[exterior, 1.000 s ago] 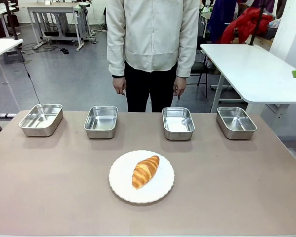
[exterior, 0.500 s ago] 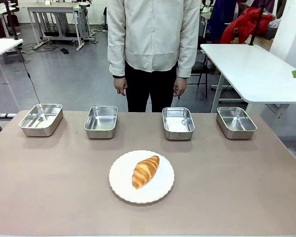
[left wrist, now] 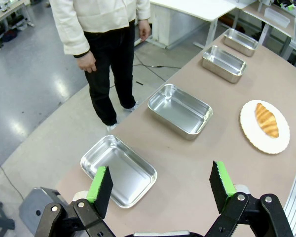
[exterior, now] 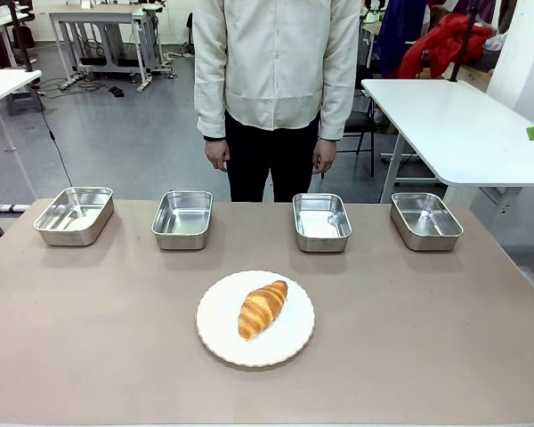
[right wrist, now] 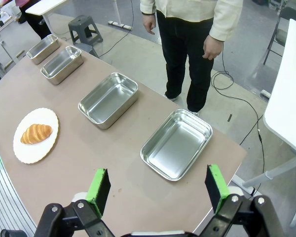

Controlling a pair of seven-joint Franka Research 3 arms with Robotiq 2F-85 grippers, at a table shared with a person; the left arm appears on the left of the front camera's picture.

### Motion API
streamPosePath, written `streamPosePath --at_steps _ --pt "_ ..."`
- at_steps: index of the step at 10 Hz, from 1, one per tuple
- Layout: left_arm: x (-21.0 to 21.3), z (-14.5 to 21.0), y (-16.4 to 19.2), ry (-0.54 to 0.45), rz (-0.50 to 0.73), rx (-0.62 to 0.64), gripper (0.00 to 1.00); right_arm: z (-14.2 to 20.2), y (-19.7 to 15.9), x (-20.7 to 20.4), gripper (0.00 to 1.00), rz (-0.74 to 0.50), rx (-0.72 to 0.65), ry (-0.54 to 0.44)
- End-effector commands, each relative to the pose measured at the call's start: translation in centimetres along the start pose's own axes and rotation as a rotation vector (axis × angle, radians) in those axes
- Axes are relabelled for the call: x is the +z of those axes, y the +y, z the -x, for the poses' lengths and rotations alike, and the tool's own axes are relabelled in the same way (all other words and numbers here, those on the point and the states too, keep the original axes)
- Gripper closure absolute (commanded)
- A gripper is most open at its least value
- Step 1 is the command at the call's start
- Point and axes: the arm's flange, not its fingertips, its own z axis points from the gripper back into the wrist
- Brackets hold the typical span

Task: Place the bread in the container.
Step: Place the Butter Roll into the Airtight Container indicated by the human.

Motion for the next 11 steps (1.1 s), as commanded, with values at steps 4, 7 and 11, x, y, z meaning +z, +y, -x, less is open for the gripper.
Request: streamPosePath --at_steps 4,7,11 --pt "0.17 -0.14 -0.12 -0.013 -0.003 0.0 0.0 0.08 -0.06 -0.05 0.0 -0.006 0.004 -0.011" --pt "0.17 -0.14 -0.12 -0.013 -0.003 0.0 0.0 0.08 -0.06 -0.05 0.0 -0.006 0.004 -0.011" --pt "0.17 -0.14 -0.12 -0.013 -0.003 0.0 0.0 0.08 -0.06 -0.05 0.0 -0.006 0.004 -0.011"
